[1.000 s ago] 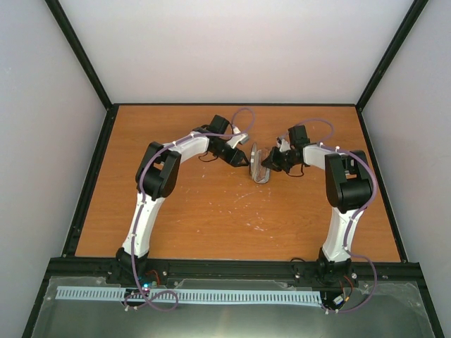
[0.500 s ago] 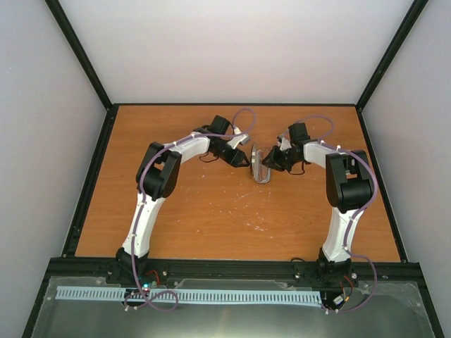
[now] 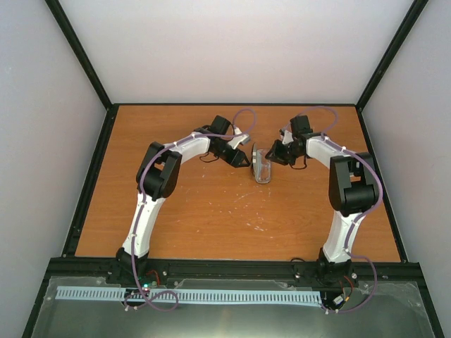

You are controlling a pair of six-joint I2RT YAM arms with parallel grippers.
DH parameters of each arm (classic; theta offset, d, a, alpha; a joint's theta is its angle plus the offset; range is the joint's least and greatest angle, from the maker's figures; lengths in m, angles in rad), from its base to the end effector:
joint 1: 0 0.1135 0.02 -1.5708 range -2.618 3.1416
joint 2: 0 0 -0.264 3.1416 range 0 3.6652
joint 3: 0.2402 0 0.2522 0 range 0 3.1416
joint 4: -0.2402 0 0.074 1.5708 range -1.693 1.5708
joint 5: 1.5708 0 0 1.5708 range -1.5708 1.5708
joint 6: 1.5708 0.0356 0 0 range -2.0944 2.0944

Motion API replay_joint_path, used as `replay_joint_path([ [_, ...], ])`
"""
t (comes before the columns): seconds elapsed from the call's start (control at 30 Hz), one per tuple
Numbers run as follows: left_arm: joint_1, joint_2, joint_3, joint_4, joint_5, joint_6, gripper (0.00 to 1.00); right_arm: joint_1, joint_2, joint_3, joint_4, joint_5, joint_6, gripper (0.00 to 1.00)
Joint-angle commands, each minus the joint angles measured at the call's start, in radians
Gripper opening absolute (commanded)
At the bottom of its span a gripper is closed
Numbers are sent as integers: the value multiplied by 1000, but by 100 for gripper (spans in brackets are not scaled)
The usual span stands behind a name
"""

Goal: Organize the sunglasses
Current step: Place the sunglasses in the sunglasses case, then adjust the sunglasses in the sunglasses case.

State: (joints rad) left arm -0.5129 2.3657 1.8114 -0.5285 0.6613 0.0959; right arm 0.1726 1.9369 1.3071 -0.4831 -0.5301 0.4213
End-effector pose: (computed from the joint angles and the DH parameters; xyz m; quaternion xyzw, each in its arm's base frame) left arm 0.4216 -0.2625 0.1303 0.3499 0.8521 -0.3555 0.1583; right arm 0.3852 0.0854 0.1703 0.0576 0.9400 0.3080 0.1348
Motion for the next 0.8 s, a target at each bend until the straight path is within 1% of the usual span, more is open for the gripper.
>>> replay_joint_path([
  [0.0, -17, -33, 30, 2, 6, 4, 48, -2, -34, 23, -17, 9, -16, 16],
  [0.03, -19, -33, 31, 2, 5, 4, 48, -1, -28, 23, -18, 2, -16, 13],
  [0.1, -20, -33, 32, 2, 5, 4, 48, 1, -16, 17, -17, -3, -17, 9],
  [0.27, -21, -33, 31, 0, 1, 6, 48, 12, 17, 5, -17, -19, -22, 4],
  [0.77, -22, -31, 26, 2, 0, 7, 48, 43, 103, -2, 8, -34, -14, 3],
])
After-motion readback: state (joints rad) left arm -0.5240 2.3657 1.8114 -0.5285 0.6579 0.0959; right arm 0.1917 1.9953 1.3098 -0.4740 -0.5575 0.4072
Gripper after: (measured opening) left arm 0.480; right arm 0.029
